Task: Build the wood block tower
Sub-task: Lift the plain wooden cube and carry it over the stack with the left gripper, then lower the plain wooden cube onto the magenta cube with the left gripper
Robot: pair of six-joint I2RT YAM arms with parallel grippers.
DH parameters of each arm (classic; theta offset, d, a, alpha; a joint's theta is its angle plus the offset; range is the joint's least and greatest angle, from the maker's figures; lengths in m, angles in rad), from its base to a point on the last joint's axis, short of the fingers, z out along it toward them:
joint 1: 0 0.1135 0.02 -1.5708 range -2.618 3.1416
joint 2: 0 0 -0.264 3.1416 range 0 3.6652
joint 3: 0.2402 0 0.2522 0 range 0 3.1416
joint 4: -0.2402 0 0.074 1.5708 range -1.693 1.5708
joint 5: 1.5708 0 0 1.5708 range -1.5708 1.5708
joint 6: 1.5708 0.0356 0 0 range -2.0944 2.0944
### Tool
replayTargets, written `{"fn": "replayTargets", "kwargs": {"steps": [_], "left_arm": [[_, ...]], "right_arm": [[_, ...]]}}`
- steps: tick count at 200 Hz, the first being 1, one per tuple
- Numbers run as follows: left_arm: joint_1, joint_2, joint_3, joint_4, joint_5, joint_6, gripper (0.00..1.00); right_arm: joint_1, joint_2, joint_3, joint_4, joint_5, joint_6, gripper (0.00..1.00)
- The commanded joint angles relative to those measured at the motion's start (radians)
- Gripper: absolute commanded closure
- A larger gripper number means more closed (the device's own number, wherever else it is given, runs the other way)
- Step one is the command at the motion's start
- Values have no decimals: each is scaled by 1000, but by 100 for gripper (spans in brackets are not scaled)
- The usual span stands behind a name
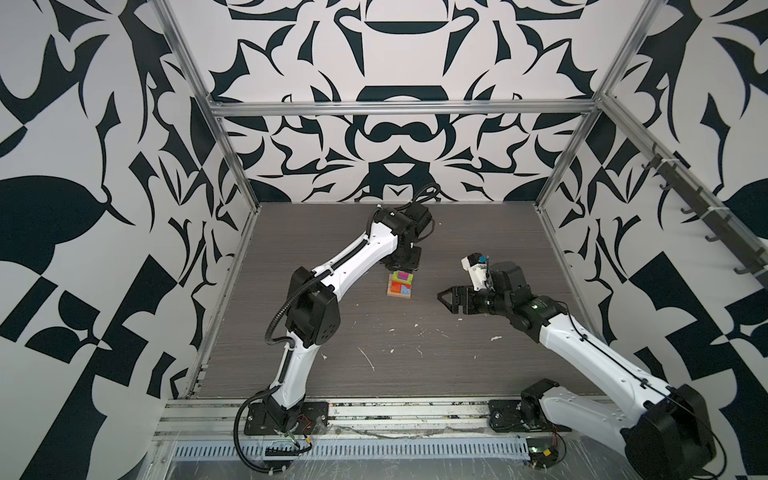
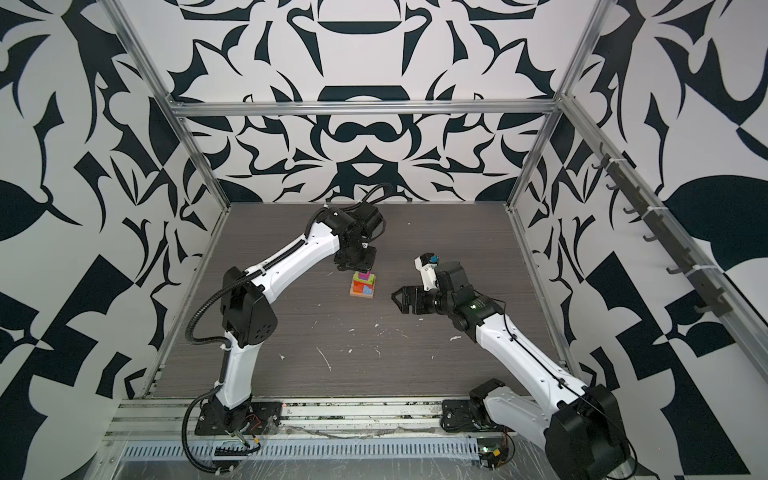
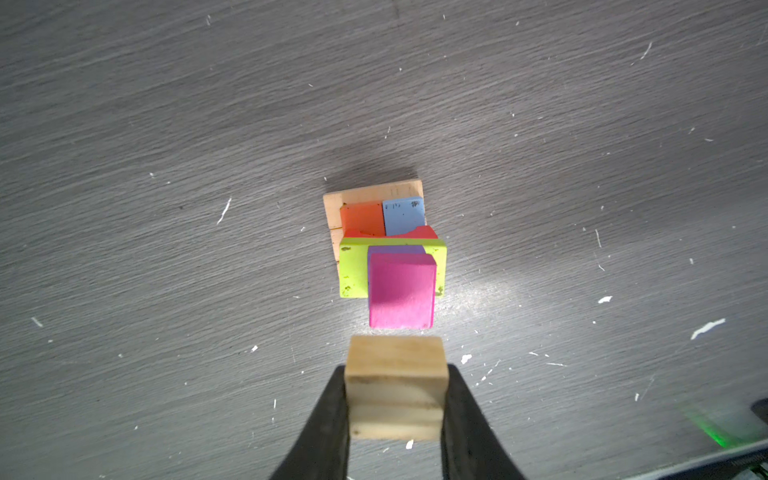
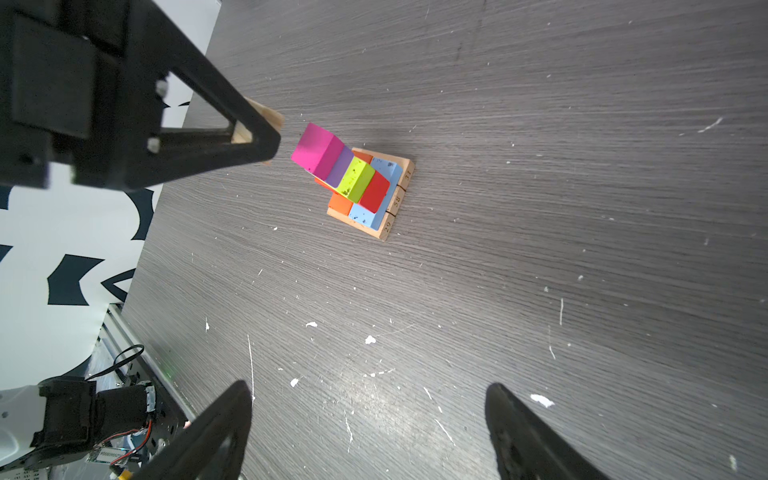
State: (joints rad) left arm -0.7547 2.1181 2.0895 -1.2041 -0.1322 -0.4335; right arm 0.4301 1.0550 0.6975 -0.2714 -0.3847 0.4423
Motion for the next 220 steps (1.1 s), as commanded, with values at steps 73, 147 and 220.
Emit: {"fn": "replayTargets", "kwargs": {"steps": [73,147,220], "left_arm": [[11,57,68,-72,21,37,67],[11,91,114,-90,20,64,68],[11,101,116,-83,18,65,68]], "right_arm": [[17,-6,4,29,8,4,8],[19,-5,11,21,12,0,8],[19,11,23,15,9,-7,9]]}}
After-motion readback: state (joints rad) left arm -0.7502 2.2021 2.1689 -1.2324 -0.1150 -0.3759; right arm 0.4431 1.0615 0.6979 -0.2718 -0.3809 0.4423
